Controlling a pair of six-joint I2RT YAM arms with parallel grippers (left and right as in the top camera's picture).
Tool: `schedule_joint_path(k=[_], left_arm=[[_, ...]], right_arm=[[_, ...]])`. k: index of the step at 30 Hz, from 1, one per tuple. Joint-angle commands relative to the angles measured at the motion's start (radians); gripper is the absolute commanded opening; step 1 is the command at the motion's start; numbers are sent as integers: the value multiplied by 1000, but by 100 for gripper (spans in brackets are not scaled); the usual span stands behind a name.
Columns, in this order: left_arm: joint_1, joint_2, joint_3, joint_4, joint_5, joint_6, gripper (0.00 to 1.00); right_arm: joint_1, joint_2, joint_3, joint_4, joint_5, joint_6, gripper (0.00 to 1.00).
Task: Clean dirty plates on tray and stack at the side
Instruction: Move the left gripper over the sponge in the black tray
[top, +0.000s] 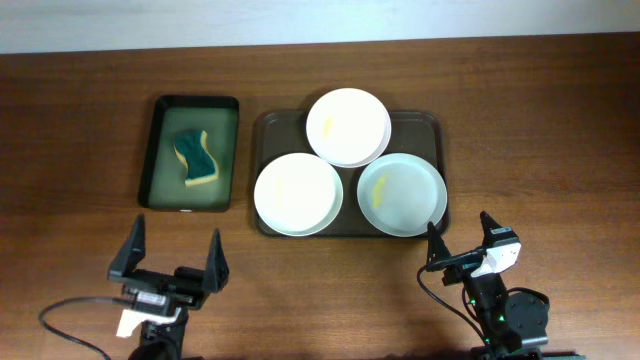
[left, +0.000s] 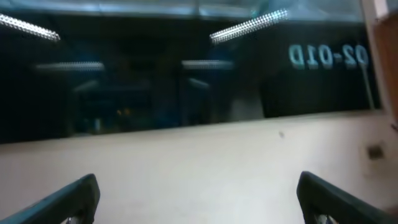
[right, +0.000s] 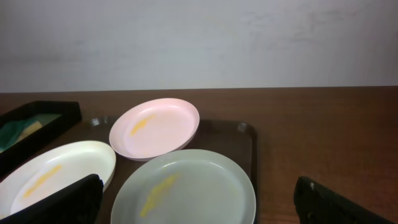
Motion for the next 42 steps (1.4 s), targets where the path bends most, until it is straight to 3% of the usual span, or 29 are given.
schedule_joint_path(k=[1, 6, 10, 16, 19, 22, 25, 28, 30, 32, 39, 42], left_arm=[[0, 136, 232, -295, 84, 169, 99], [0, 590, 689, -871, -16, 283, 99], [0, 921, 1003, -1179, 35, 281, 99], [0, 1263, 1315, -1317, 99, 286, 99], [11, 1500, 1592, -1536, 21, 229, 99], [14, 1680, 1786, -1662, 3, 229, 99], [14, 1788, 1846, -1686, 1, 230, 99], [16, 1855, 1845, -1661, -99, 207, 99], [26, 1925, 1844, -1639, -230, 10, 99], [34, 1983, 1844, -1632, -241, -42, 99], [36, 2149, 1844, -1655, -252, -50, 99], [58, 2190, 1844, -1651, -252, -159, 99]], right_arm=[[-5, -6, -7, -4, 8, 0, 98], [-5, -6, -7, -4, 8, 0, 98], [-5, -6, -7, -4, 8, 0, 98], [-5, -6, -7, -4, 8, 0, 98], [-5, -6, -7, -4, 8, 0, 98], [-5, -6, -7, -4, 8, 0, 98], [-5, -6, -7, -4, 8, 0, 98], [-5, -6, -7, -4, 8, 0, 98], [-5, -6, -7, -4, 8, 0, 98], [-5, -6, -7, -4, 8, 0, 98], [-5, -6, -7, -4, 8, 0, 98], [-5, -6, -7, -4, 8, 0, 98]])
